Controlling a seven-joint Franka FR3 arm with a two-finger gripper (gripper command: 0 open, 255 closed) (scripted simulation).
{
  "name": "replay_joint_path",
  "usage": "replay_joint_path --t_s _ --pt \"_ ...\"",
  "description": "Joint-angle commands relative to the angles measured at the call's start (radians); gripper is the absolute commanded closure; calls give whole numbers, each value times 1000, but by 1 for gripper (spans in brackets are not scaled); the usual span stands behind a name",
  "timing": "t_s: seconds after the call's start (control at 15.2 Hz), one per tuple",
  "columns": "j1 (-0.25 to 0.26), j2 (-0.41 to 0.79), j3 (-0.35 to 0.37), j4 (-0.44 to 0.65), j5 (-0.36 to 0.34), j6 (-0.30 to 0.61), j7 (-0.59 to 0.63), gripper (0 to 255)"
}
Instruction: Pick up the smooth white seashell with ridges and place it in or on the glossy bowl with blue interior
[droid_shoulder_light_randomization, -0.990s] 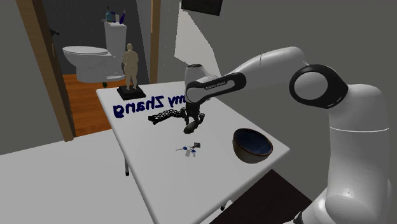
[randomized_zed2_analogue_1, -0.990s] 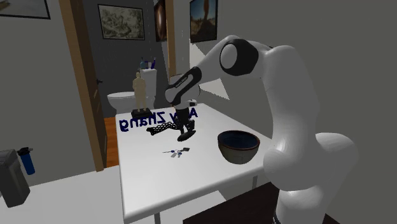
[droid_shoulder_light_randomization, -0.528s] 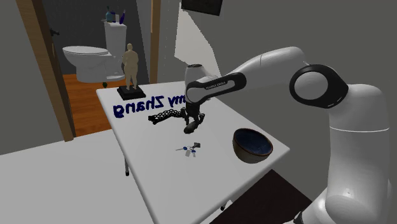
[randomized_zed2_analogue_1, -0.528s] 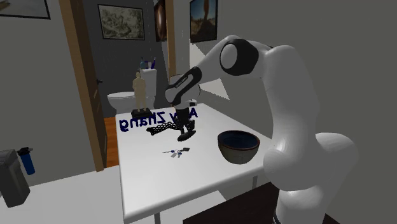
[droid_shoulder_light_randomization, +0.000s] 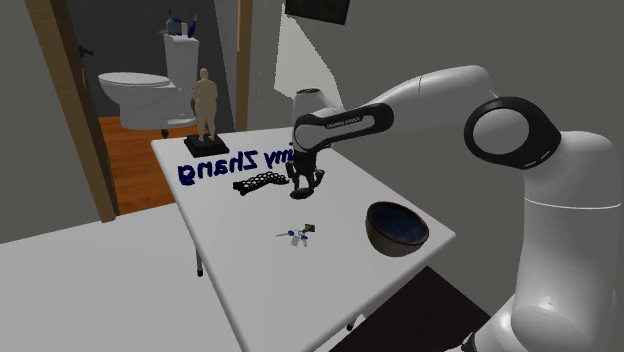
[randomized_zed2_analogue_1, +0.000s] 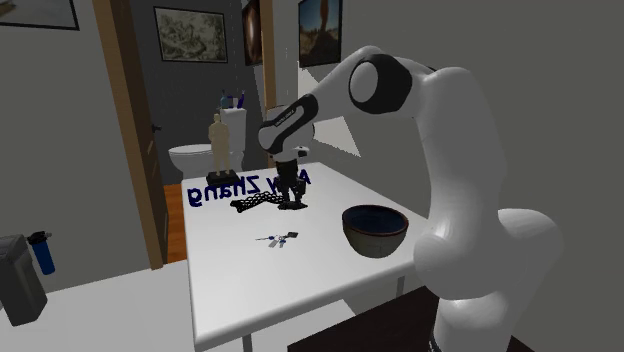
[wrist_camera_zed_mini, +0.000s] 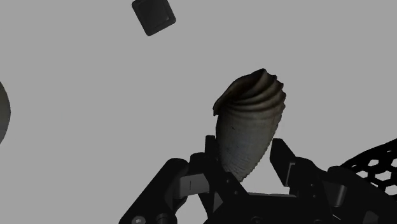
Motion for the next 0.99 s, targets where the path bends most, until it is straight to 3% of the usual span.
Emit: replay_joint_path --t_s 0.0,0.92 --pt "0 -6 1 15 3 -21 -4 255" --pt "-1 -67 12 113 27 -177 -31 255"
